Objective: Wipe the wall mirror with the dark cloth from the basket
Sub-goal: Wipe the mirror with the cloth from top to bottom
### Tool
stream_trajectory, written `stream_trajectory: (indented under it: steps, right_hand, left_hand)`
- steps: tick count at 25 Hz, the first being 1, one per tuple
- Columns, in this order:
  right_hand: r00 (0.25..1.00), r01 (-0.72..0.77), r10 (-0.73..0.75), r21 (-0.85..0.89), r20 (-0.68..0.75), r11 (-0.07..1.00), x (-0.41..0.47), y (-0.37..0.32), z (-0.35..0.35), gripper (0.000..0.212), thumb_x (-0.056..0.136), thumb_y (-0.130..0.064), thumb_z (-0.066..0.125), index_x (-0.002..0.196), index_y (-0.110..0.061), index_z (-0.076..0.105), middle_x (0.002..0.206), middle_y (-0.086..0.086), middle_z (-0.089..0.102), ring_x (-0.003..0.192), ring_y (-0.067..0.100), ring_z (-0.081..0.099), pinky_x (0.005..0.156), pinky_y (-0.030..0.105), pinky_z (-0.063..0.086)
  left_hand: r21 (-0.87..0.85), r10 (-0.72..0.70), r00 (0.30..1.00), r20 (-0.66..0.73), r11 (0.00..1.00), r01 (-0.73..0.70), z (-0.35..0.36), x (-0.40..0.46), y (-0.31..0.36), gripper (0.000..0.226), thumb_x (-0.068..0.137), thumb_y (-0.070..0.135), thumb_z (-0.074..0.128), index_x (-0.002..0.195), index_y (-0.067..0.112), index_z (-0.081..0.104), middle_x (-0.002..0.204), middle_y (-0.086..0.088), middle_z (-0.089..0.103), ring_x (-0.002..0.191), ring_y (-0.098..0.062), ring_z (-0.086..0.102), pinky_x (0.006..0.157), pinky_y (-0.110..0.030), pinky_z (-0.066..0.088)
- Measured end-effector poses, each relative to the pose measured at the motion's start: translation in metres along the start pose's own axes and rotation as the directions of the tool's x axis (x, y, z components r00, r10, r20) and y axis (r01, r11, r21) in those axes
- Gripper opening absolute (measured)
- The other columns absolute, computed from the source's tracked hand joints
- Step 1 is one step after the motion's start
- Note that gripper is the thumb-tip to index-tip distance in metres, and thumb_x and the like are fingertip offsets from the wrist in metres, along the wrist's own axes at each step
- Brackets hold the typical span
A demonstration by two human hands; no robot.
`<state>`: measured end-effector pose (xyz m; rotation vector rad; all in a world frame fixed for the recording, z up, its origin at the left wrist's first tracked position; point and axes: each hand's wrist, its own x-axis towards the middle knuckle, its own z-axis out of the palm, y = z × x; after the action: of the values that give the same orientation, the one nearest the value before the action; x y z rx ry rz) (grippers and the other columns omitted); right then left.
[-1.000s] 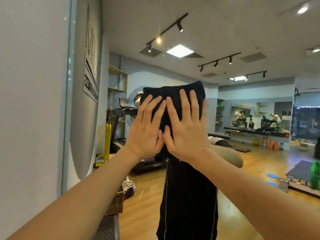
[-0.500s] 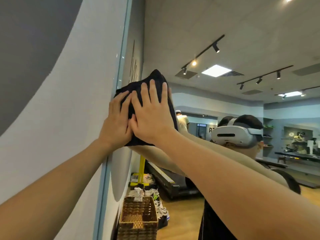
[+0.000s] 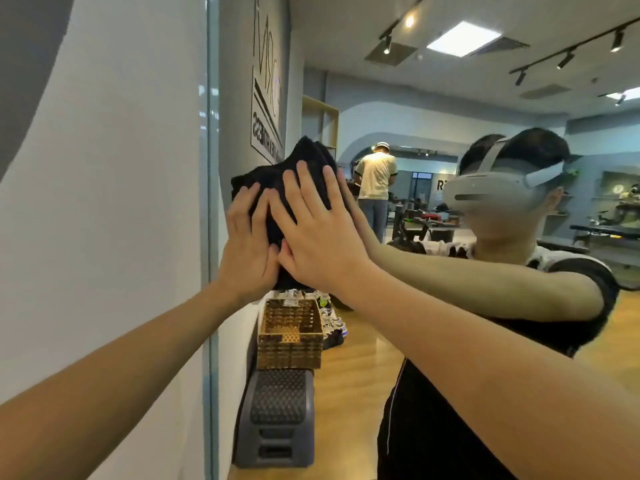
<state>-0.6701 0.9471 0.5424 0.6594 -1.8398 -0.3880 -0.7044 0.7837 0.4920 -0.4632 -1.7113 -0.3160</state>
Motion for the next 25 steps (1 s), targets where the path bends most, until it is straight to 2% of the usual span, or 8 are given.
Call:
stream_trajectory:
  steps: [2,5,8,12,18,25]
  right_hand:
    - [1.0,0.002,-0.001,-0.032,0.024,0.999,-0.025,0.013,-0.008,0.068,0.099,-0.043,0.036,0.158,-0.009,0.032,0.166,0.024,0.026,0.157,0.044,0.013,0.127,0.064,0.008]
    - [0.999,-0.022,0.024,-0.071,0.031,0.997,-0.059,0.037,-0.019,0.069,0.098,-0.041,0.035,0.158,-0.008,0.033,0.165,0.026,0.028,0.156,0.046,0.016,0.127,0.064,0.009]
    - [0.997,-0.072,0.068,-0.145,-0.036,0.987,-0.097,0.074,-0.035,0.067,0.098,-0.04,0.039,0.156,-0.008,0.04,0.163,0.026,0.034,0.155,0.046,0.023,0.126,0.065,0.013]
    - [0.986,-0.146,0.123,-0.228,-0.11,0.963,-0.149,0.131,-0.064,0.066,0.098,-0.039,0.044,0.156,-0.008,0.041,0.161,0.026,0.037,0.153,0.047,0.026,0.126,0.064,0.015]
    - [0.984,-0.175,0.174,-0.317,-0.032,0.932,-0.239,0.188,-0.11,0.068,0.1,-0.042,0.04,0.158,-0.007,0.038,0.161,0.028,0.034,0.153,0.048,0.025,0.123,0.066,0.022]
    - [0.962,-0.244,0.27,-0.336,0.033,0.91,-0.323,0.257,-0.159,0.069,0.103,-0.045,0.029,0.158,-0.004,0.037,0.163,0.028,0.031,0.154,0.048,0.023,0.124,0.065,0.022]
  left_hand:
    - [-0.047,0.033,0.999,0.002,0.998,-0.033,0.006,-0.007,0.023,0.069,0.095,0.031,0.047,0.152,-0.004,0.029,0.158,-0.027,0.022,0.149,-0.043,0.021,0.12,-0.057,0.027]
    - [-0.099,0.092,0.995,-0.026,0.991,-0.094,0.016,-0.008,0.059,0.07,0.094,0.032,0.047,0.149,-0.009,0.033,0.155,-0.033,0.026,0.147,-0.049,0.023,0.12,-0.059,0.023]
    - [-0.175,0.144,0.989,-0.037,0.973,-0.148,0.025,0.001,0.108,0.07,0.092,0.029,0.048,0.149,-0.01,0.036,0.155,-0.034,0.028,0.147,-0.05,0.021,0.121,-0.06,0.021]
    - [-0.276,0.162,0.986,-0.024,0.947,-0.162,0.032,0.017,0.187,0.07,0.095,0.034,0.045,0.152,-0.004,0.036,0.159,-0.029,0.029,0.151,-0.047,0.019,0.119,-0.062,0.021]
    - [-0.313,0.237,0.971,-0.044,0.919,-0.239,0.055,0.012,0.292,0.071,0.09,0.032,0.051,0.152,0.001,0.04,0.159,-0.025,0.034,0.15,-0.046,0.025,0.119,-0.065,0.018]
    - [-0.288,0.311,0.95,-0.028,0.907,-0.306,0.076,0.022,0.409,0.071,0.094,0.038,0.044,0.155,0.003,0.037,0.161,-0.023,0.032,0.151,-0.044,0.023,0.122,-0.064,0.014]
